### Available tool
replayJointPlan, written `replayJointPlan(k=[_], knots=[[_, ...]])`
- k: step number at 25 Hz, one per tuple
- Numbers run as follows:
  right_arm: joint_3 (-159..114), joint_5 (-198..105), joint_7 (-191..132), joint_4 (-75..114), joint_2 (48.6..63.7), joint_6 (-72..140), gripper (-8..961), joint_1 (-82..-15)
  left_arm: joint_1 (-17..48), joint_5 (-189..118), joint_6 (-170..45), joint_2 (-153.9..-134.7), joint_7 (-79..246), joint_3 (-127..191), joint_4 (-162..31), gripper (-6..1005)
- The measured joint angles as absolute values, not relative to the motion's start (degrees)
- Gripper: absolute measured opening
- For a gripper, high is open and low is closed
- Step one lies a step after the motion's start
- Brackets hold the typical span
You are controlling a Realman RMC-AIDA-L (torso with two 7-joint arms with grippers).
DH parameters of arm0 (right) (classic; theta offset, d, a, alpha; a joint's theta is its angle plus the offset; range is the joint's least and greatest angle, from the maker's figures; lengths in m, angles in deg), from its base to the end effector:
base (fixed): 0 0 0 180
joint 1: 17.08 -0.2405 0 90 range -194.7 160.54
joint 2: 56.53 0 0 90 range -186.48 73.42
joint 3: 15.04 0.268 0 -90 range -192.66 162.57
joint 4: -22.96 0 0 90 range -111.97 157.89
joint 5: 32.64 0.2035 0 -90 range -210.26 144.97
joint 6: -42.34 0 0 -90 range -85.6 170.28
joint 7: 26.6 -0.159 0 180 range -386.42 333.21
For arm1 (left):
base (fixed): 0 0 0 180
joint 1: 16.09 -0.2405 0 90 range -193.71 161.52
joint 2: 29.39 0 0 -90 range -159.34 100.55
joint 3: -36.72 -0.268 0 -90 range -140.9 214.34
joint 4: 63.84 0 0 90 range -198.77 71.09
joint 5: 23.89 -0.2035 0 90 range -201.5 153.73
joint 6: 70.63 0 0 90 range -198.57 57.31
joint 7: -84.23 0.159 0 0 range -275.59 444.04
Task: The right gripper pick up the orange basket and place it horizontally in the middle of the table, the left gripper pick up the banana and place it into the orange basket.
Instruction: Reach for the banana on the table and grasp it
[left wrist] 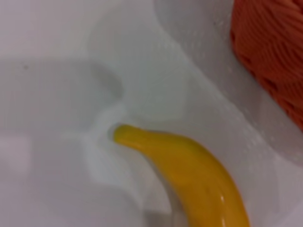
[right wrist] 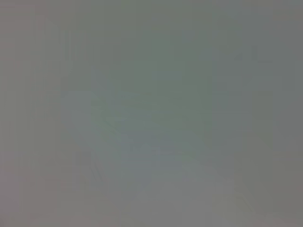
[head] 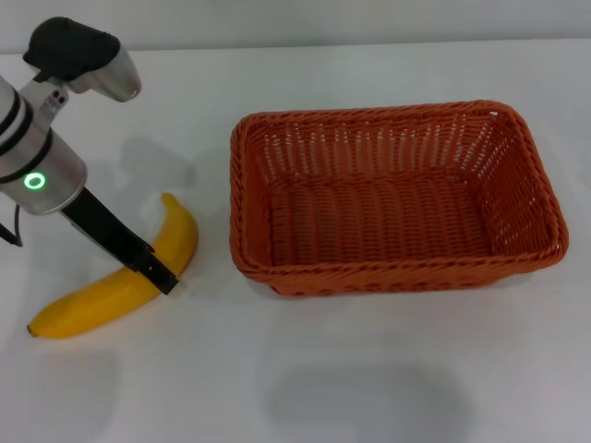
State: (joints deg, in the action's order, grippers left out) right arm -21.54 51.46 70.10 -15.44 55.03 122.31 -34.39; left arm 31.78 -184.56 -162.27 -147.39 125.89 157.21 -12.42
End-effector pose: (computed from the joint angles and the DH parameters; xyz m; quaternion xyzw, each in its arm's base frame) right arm 0.3967 0.3013 0.1764 -0.6684 0.3579 0.3873 0.5245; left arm -0.2379 0.3824 -0.0109 -0.8770 -0.4031 0.2324 0.1203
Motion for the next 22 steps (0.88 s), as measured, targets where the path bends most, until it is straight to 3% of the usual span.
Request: replayJointPlan(k=[7, 13, 18, 22], knots=[[-21.55, 51.39, 69.94, -15.45, 54.99, 121.7, 849, -34.8, 31.98, -184.61, -162.28, -147.6, 125.31, 157.24, -12.64, 827], [-21.55, 51.39, 69.7, -15.44, 55.08, 121.53, 849, -34.89, 31.97, -184.63, -162.21, -147.59, 125.23, 157.22, -12.67, 708], [-21.55, 51.41, 69.02, -15.44, 55.16, 121.53, 850, -34.91, 31.92, -184.45, -162.18, -147.58, 125.19, 157.66, -11.77, 526], [-21.55, 51.24, 68.76, -15.45, 55.07, 121.58, 850, -34.91, 31.6, -184.27, -164.41, -146.91, 124.95, 157.9, -7.33, 503]])
